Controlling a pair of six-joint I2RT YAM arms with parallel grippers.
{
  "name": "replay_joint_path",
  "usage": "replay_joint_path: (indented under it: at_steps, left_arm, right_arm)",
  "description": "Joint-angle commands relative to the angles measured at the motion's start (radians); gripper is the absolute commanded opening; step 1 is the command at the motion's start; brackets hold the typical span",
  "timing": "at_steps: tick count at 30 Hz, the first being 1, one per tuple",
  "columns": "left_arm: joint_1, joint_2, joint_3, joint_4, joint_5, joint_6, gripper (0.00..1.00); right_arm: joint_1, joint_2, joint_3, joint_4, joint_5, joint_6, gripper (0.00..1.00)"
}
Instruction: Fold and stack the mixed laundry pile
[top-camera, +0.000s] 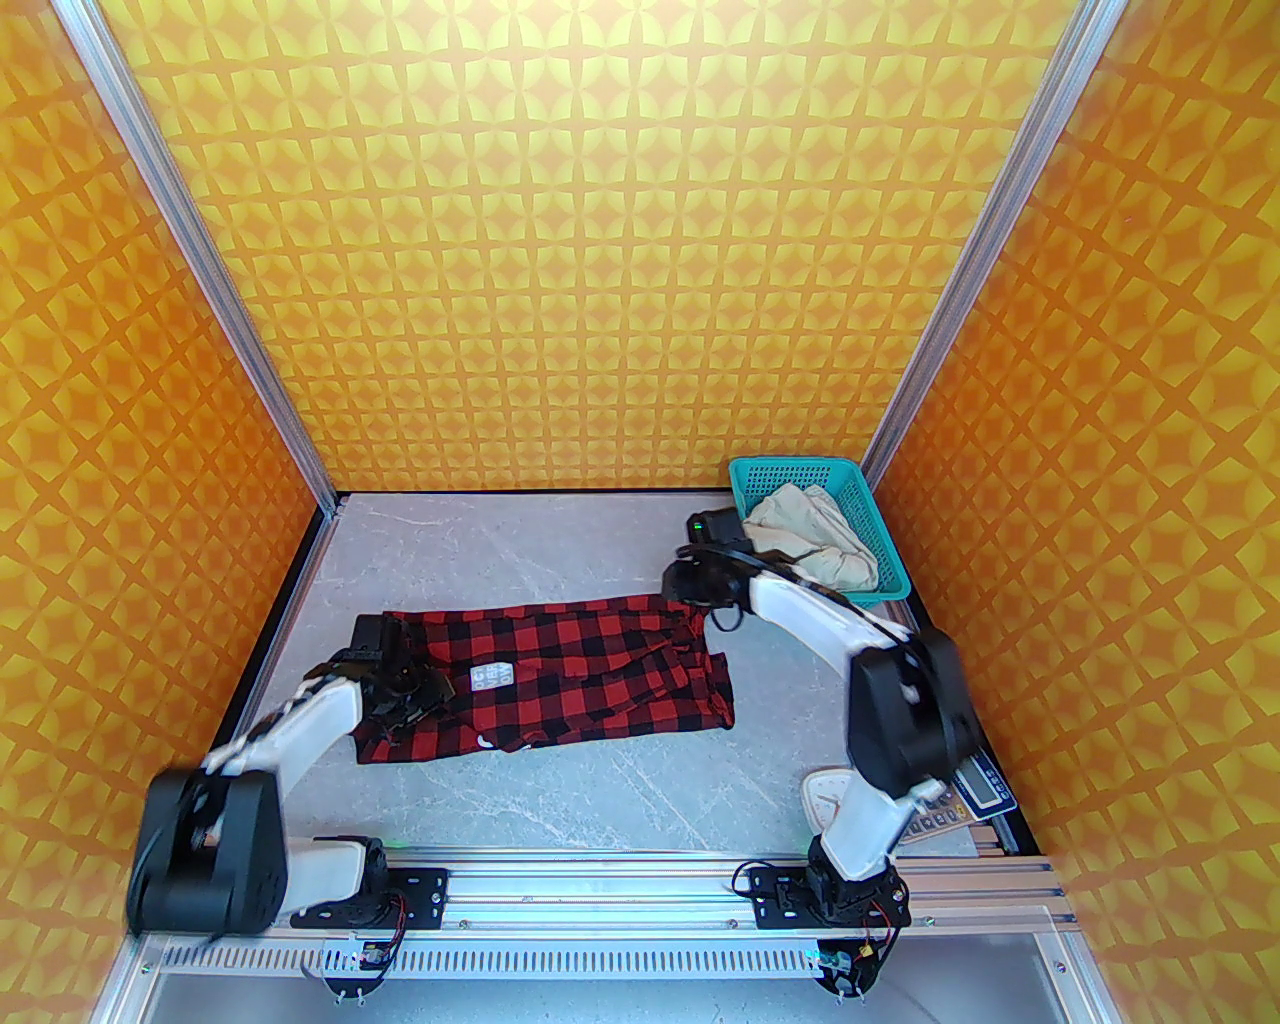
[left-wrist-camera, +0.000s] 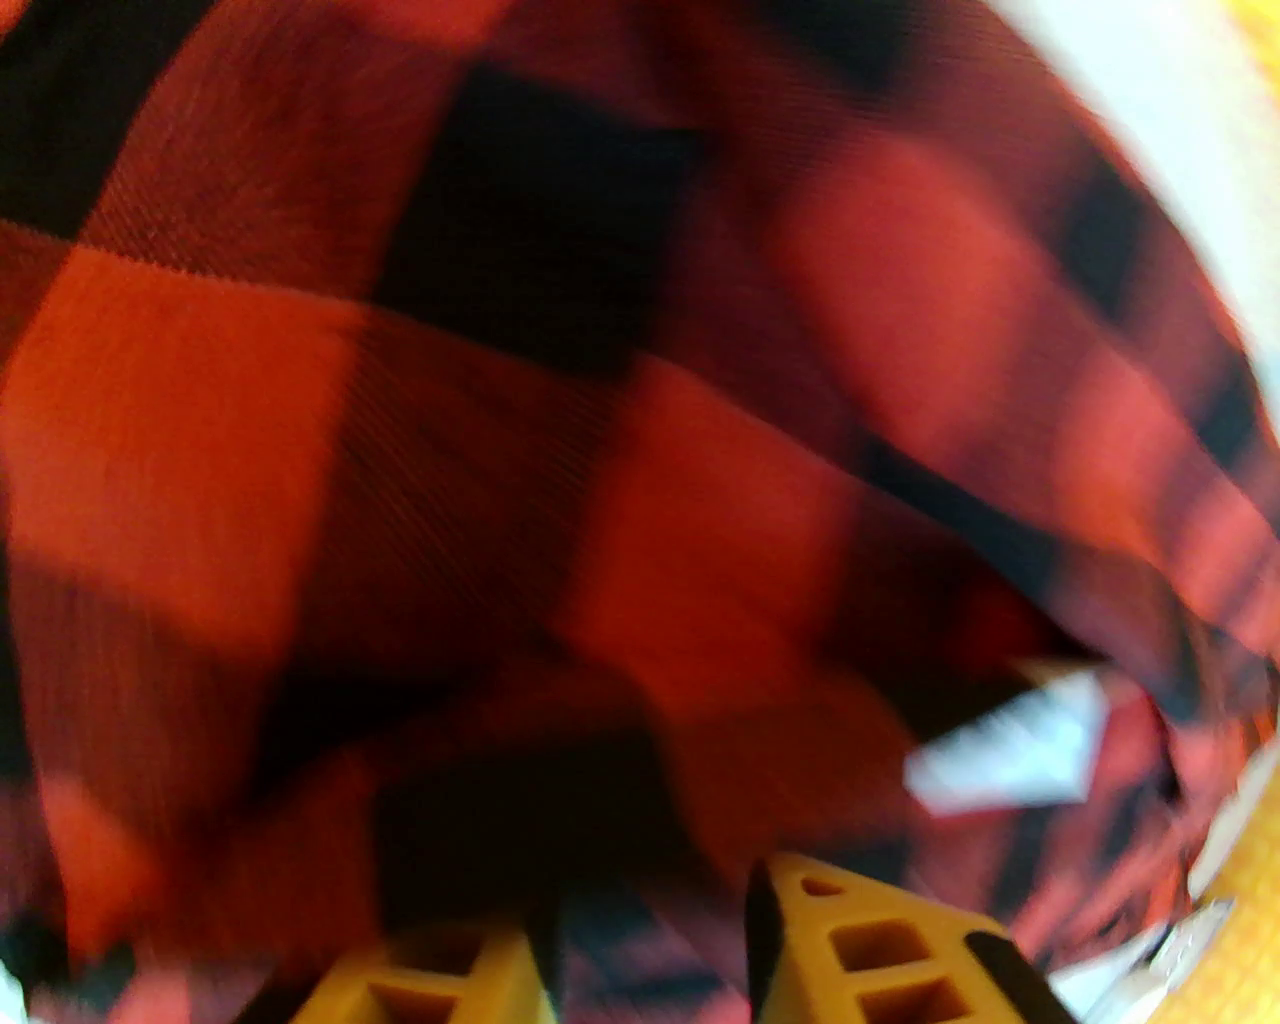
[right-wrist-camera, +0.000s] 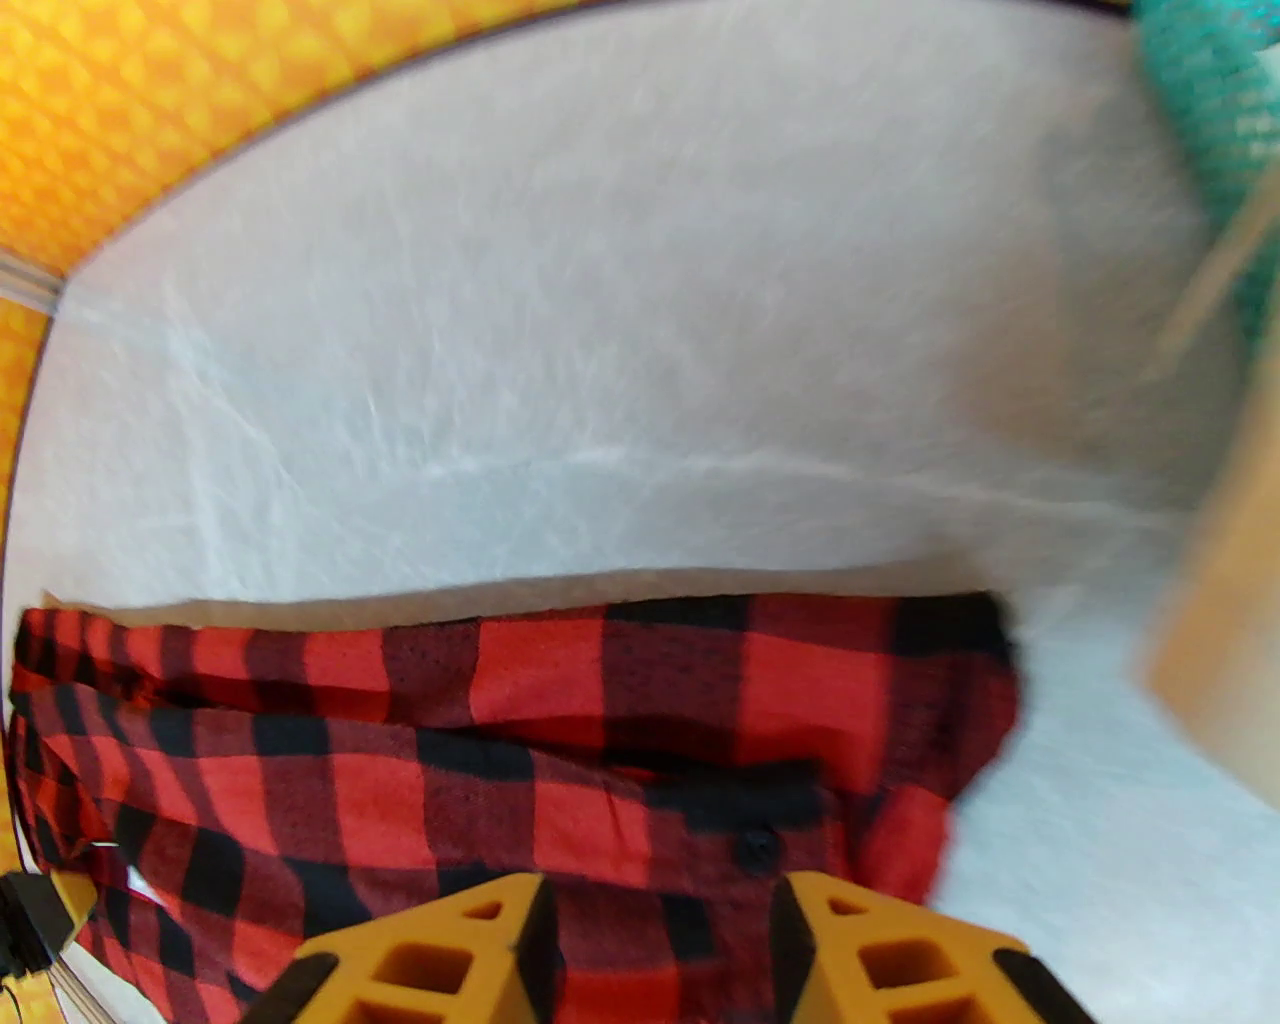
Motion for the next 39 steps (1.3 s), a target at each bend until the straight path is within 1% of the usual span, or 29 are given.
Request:
replay_joint_path:
  at_steps: [1,5,8,10,13,17,20,23,27,30,33,35,37,39]
  left_arm:
    - [0.033,0.102,0.043,0.143,-0.025,-0.032,0.32]
    - [0.055,0.245,0.144,0.212,-0.016,-0.016,0.31]
    - [0.055,0.409,0.309,0.222,0.002,0.02,0.3]
    - [0.055,0.512,0.431,0.231,0.033,0.015,0.3]
    - [0.054,0.623,0.58,0.254,0.058,-0.011,0.3]
    - [0.037,0.782,0.831,0.243,0.091,-0.028,0.3]
    - [0.0,0.918,1.035,0.225,0.121,-0.031,0.3]
    - [-0.038,1.029,1.188,0.205,0.142,-0.056,0.29]
    - [-0.085,1.108,1.319,0.203,0.153,-0.06,0.29]
    - [-0.113,1.15,1.409,0.174,0.182,-0.029,0.3]
    - [-0.14,1.174,1.459,0.154,0.212,0.008,0.3]
    - [-0.152,1.177,1.465,0.155,0.226,0.016,0.3]
    - [-0.162,1.179,1.464,0.159,0.244,0.019,0.3]
    - [-0.172,1.182,1.464,0.164,0.254,0.024,0.31]
  right_arm:
    - [0.024,0.112,0.097,-0.09,0.025,0.013,0.41]
    - [0.024,0.226,0.167,-0.139,0.049,0.032,0.39]
    - [0.023,0.27,0.191,-0.202,0.075,0.036,0.37]
    - [0.025,0.253,0.155,-0.216,0.08,0.049,0.36]
    - [0.025,0.185,0.046,-0.206,0.074,0.079,0.35]
    - [0.046,0.054,-0.169,-0.145,0.019,0.131,0.34]
    - [0.116,-0.014,-0.3,-0.1,-0.005,0.182,0.33]
    - [0.23,-0.067,-0.399,-0.034,-0.056,0.261,0.33]
    - [0.418,-0.144,-0.468,0.009,-0.058,0.371,0.33]
    - [0.52,-0.191,-0.476,-0.001,-0.036,0.412,0.34]
    - [0.538,-0.249,-0.455,-0.04,-0.007,0.39,0.34]
    - [0.538,-0.276,-0.419,-0.092,0.054,0.337,0.35]
    - [0.531,-0.275,-0.381,-0.14,0.101,0.275,0.35]
    - [0.511,-0.253,-0.353,-0.169,0.104,0.226,0.35]
